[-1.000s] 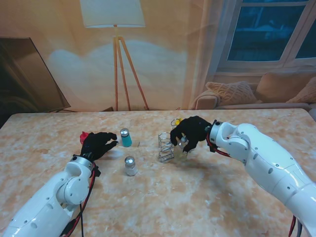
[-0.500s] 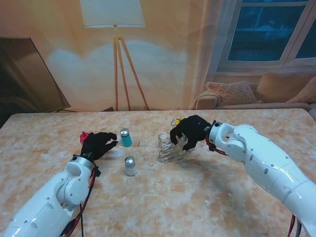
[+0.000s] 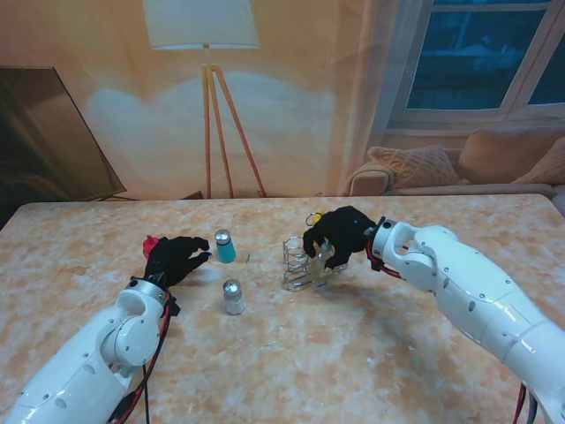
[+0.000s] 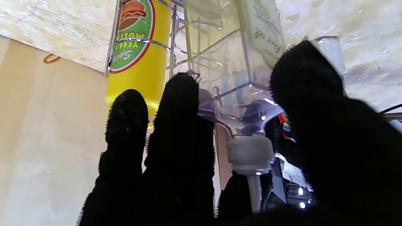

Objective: Place the seasoning bottles into the rack

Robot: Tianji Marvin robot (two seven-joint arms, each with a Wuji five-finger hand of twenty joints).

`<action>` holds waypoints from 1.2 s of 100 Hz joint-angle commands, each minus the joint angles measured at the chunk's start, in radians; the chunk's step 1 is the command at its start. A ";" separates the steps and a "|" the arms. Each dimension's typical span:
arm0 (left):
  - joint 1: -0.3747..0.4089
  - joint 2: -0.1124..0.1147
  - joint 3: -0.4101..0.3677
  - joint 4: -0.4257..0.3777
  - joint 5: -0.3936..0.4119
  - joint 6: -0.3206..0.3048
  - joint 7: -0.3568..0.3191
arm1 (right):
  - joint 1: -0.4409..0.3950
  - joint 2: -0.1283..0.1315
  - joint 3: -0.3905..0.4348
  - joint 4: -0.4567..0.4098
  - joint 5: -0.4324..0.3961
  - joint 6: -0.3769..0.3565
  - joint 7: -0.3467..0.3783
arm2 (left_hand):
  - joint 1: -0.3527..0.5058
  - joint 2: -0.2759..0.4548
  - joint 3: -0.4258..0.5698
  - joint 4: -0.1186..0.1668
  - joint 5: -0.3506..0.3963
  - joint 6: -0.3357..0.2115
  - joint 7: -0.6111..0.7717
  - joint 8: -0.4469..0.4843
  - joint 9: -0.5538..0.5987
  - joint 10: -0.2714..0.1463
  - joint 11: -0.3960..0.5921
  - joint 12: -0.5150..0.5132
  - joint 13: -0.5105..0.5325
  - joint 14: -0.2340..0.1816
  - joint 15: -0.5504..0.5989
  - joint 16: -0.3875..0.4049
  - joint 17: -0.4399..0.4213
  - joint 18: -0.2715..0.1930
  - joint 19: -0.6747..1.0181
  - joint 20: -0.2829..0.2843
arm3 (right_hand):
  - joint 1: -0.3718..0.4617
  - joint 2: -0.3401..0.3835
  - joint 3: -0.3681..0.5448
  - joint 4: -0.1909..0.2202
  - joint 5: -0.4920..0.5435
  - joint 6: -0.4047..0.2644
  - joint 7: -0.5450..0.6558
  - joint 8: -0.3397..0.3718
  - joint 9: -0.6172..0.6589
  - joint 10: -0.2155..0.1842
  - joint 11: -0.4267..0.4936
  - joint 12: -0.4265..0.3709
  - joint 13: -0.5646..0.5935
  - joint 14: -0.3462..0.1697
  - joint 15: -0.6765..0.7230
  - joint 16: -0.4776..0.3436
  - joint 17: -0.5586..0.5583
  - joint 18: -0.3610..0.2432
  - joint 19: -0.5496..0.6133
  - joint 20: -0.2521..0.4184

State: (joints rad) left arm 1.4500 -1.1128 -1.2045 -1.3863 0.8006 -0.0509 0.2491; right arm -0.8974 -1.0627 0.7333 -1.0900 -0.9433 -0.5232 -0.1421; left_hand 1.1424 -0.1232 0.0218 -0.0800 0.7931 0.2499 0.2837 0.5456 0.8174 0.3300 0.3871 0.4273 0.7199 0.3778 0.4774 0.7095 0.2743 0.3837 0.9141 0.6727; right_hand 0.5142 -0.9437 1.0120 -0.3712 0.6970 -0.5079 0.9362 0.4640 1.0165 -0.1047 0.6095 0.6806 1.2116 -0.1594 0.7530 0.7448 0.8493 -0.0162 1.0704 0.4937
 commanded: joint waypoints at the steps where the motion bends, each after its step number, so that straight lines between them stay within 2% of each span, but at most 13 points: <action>1: 0.004 -0.001 -0.002 -0.004 0.001 -0.003 -0.014 | -0.010 -0.009 -0.005 0.005 -0.010 0.007 -0.005 | 0.032 0.024 0.002 0.025 -0.016 -0.004 0.016 0.012 -0.024 -0.004 0.011 0.010 -0.010 0.008 0.017 0.024 -0.014 0.018 0.009 0.018 | 0.120 0.074 0.114 0.054 0.057 -0.034 0.181 0.054 0.047 -0.109 0.132 0.083 0.016 -0.145 0.027 0.037 -0.003 -0.016 0.008 0.029; 48: 0.001 -0.001 0.000 -0.002 0.000 -0.004 -0.016 | -0.001 -0.009 -0.035 0.035 -0.056 0.022 -0.096 | 0.032 0.022 0.001 0.024 -0.012 -0.005 0.021 0.016 -0.023 -0.004 0.012 0.010 -0.011 0.010 0.017 0.023 -0.014 0.018 0.009 0.018 | 0.113 0.063 0.126 0.062 0.055 -0.039 0.188 0.073 0.042 -0.112 0.155 0.086 0.009 -0.153 0.065 0.025 -0.002 -0.014 0.013 0.042; 86: 0.002 -0.001 -0.001 -0.004 0.001 -0.005 -0.016 | 0.024 -0.013 -0.078 0.063 -0.054 0.027 -0.115 | 0.033 0.019 0.000 0.024 -0.009 -0.004 0.028 0.022 -0.022 -0.006 0.013 0.011 -0.009 0.007 0.017 0.023 -0.013 0.017 0.009 0.017 | 0.113 0.060 0.128 0.062 0.054 -0.044 0.190 0.086 0.034 -0.115 0.165 0.092 0.004 -0.152 0.075 0.020 -0.006 -0.015 0.009 0.047; 120: 0.002 -0.001 -0.002 -0.002 0.001 -0.006 -0.016 | 0.030 -0.016 -0.094 0.078 -0.073 0.038 -0.175 | 0.035 0.016 0.000 0.024 -0.007 -0.004 0.033 0.025 -0.022 -0.005 0.013 0.011 -0.009 0.007 0.018 0.024 -0.012 0.016 0.009 0.016 | 0.101 0.040 0.140 0.064 0.054 -0.061 0.205 0.129 0.024 -0.128 0.198 0.113 -0.008 -0.169 0.123 0.036 -0.007 -0.016 0.009 0.058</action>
State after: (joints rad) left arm 1.4498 -1.1123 -1.2049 -1.3858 0.8008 -0.0542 0.2468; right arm -0.8574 -1.0734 0.6452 -1.0191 -1.0055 -0.4906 -0.3272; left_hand 1.1424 -0.1232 0.0218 -0.0800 0.7937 0.2499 0.2968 0.5584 0.8174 0.3300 0.3882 0.4273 0.7199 0.3778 0.4774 0.7095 0.2743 0.3837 0.9141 0.6727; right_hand 0.5159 -0.9434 1.0271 -0.3704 0.6991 -0.5328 0.9862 0.5376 1.0129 -0.0969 0.6251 0.7033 1.2107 -0.2444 0.8686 0.7462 0.8471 -0.0164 1.0700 0.5287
